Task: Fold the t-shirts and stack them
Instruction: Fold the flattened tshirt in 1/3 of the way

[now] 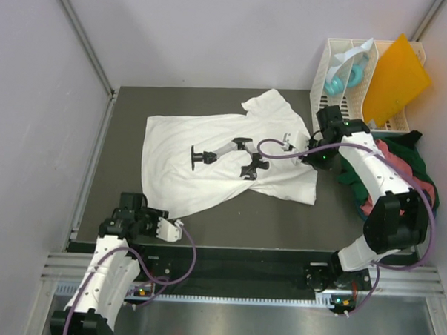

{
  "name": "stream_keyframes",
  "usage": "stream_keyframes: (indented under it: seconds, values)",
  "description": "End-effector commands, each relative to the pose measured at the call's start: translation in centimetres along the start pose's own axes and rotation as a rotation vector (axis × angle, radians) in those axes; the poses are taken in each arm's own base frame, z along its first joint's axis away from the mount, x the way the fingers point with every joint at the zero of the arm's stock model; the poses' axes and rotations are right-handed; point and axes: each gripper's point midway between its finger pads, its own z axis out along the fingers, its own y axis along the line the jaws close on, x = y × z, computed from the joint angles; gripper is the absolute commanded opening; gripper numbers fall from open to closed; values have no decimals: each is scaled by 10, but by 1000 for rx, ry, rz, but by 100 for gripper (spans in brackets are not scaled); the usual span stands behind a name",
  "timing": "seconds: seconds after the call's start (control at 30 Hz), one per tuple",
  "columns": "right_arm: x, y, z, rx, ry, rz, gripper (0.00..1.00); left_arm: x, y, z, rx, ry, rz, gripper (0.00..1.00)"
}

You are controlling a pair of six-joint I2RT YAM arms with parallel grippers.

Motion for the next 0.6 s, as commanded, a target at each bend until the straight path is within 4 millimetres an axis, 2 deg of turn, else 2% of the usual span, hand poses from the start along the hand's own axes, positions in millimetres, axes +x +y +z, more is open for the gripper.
stream_keyframes:
  seconds: [0.0,0.1,0.17,0.2,0.23,0.37,0.4,0.47,0.5,0.57]
  values:
    - [-17,-8,-5,18,-39,-4,0,7,-20,21,9,9,12,45]
    - [-18,-10,-4,21,-37,-7,0,11,-27,27,19,22,11,41]
    - [-17,-10,-3,14,-33,-8,0,10,-32,27,50,19,11,34]
    - [-17,-10,-3,16,-29,-9,0,10,-32,26,59,20,16,20]
    - [-17,-11,-3,16,-29,-14,0,10,-35,26,81,20,9,0]
    - [-18,-16,-6,34,-28,-24,0,11,-23,16,100,33,-14,0]
    - [-19,-18,-7,39,-28,-27,0,11,-8,8,72,41,-25,0]
    - [-19,-24,-11,68,-23,-33,0,14,6,0,59,69,-48,0]
    - [-19,-27,-13,84,-21,-36,0,15,27,-11,14,84,-72,0]
    - [-21,-37,-21,137,-23,-45,0,19,43,-21,-5,117,-112,0]
